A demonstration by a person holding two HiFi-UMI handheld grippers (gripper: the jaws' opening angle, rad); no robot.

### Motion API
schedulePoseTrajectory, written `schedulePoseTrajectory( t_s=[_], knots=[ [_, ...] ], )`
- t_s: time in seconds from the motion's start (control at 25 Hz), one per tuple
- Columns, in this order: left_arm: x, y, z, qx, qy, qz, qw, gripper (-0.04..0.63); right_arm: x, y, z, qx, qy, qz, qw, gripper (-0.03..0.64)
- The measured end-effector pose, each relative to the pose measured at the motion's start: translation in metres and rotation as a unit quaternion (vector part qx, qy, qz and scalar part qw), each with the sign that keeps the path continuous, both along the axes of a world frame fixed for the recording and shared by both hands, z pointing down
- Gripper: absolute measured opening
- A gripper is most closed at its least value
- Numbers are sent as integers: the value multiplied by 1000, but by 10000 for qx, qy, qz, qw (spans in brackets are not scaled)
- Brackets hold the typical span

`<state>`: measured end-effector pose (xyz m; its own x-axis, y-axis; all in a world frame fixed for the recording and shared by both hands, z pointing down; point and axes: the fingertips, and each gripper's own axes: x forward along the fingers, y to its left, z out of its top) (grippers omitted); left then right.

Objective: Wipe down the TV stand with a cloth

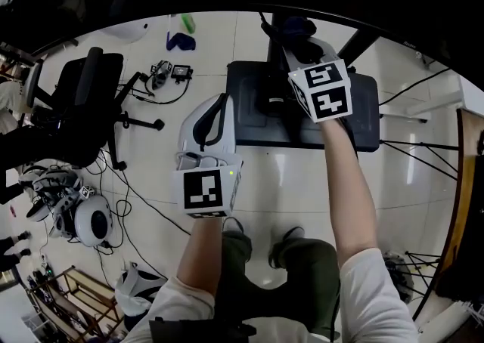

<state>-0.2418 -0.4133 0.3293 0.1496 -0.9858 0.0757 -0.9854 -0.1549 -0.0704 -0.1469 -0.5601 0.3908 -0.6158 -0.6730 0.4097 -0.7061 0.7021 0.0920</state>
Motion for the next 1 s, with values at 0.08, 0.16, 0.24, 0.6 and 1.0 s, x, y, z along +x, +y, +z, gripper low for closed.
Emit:
schedulePoseTrajectory(
  t_s=[0.08,0.16,0.24,0.6,1.0],
  knots=[
    [9,-6,-8,204,14,67,9998,81,20,14,-40,675,-452,282,9963,74],
    [25,-13,-19,357,52,158,9992,81,56,52,-76,1251,-715,635,9875,72],
    [48,-17,-31,413,70,271,9988,81,104,97,-80,1594,-409,969,9816,72],
    [170,-21,-7,-85,-462,916,9947,81,251,125,-26,1841,-234,1887,9644,72],
    [213,-13,-27,704,-97,979,9927,81,242,24,-97,2349,-1025,1793,9498,74]
  ],
)
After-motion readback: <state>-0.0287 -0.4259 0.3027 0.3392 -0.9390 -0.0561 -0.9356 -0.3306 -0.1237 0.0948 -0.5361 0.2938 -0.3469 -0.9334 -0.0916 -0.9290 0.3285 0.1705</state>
